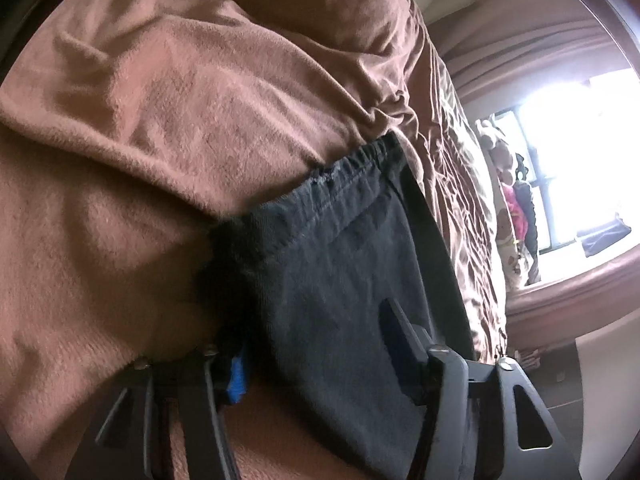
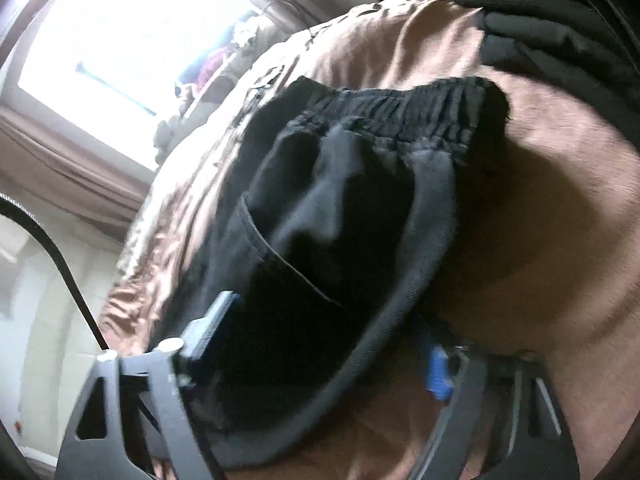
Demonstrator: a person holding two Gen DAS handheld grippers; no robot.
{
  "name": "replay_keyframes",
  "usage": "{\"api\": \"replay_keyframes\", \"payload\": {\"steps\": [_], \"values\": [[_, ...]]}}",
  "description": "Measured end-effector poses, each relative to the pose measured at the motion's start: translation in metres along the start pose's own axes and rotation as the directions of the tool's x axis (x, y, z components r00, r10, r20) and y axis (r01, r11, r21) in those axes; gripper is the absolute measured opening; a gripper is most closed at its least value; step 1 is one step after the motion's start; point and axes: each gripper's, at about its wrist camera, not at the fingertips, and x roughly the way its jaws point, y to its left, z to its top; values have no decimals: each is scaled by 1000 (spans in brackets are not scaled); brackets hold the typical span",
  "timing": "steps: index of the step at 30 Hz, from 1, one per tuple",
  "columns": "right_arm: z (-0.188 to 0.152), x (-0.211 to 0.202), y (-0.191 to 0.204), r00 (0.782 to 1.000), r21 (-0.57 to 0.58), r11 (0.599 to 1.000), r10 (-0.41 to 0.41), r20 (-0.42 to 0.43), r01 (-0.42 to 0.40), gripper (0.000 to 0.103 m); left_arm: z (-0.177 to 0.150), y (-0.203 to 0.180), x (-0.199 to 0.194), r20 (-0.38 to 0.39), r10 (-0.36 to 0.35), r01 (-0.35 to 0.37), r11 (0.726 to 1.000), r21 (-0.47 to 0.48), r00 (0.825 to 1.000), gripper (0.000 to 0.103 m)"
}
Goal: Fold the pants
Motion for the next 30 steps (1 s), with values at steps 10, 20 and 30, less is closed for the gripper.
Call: {"api": "replay_keyframes", "payload": {"steps": [10, 20, 30], "values": [[-12, 7, -11, 999, -21, 1000, 18, -45, -19, 59, 0, 5, -2, -27, 2, -2, 1000, 1, 1000, 35], [14, 27, 7, 1000, -23, 1000, 1, -24, -1, 18, 9, -9, -8, 33, 64, -66, 996, 68, 997, 4], [14, -21, 44, 996, -68, 996, 65, 61, -60, 13, 19, -50, -47, 84, 23, -30, 995, 93, 996, 4]]}}
